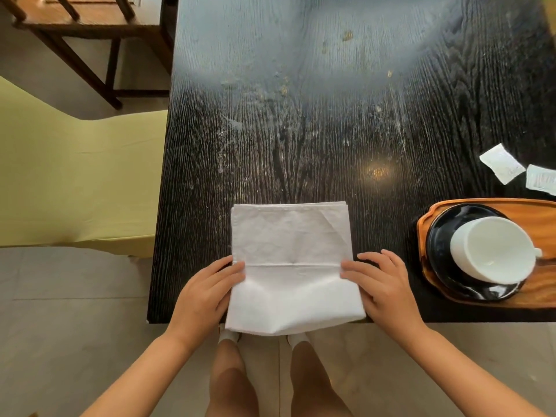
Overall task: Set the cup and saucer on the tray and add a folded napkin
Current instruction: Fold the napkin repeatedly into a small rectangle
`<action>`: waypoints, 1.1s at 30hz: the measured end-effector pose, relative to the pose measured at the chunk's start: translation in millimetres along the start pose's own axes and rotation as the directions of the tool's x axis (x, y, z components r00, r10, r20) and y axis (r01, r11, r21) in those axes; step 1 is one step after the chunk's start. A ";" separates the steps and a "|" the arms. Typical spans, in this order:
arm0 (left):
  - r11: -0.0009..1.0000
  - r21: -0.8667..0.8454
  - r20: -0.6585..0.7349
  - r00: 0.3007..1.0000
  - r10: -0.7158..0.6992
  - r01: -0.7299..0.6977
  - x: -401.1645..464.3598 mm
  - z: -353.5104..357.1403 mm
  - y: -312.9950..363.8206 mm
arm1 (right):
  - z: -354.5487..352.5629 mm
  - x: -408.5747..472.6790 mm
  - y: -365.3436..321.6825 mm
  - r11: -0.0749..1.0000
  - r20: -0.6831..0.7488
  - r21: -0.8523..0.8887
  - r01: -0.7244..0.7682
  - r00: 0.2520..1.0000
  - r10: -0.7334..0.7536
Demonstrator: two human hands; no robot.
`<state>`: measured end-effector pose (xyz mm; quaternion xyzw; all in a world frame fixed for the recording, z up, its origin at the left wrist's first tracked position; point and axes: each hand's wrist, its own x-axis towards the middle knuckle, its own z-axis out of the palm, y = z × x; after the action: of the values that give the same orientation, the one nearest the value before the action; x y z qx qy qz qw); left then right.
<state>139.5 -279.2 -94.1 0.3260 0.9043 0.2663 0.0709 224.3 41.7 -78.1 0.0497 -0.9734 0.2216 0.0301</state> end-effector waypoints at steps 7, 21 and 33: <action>0.812 -0.395 -0.173 0.834 -0.524 0.429 20.4 2.9 29.7 | 5.8 18.7 -19.4 0.826 -0.034 0.271 -0.494 0.853 0.521; 0.685 -0.413 -0.218 0.665 -0.714 0.600 51.4 15.1 45.3 | 12.0 47.0 -28.4 0.756 -0.109 0.274 -0.595 0.762 0.639; 0.724 -0.138 -0.270 0.677 -0.684 0.676 62.4 14.4 39.9 | 22.0 52.3 -31.7 0.742 -0.200 0.123 -0.659 0.716 0.669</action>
<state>117.3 -208.0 -82.5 -0.0790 0.9565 0.2794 0.0301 175.1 -0.7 -80.1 -0.3280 -0.9110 0.2426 0.0606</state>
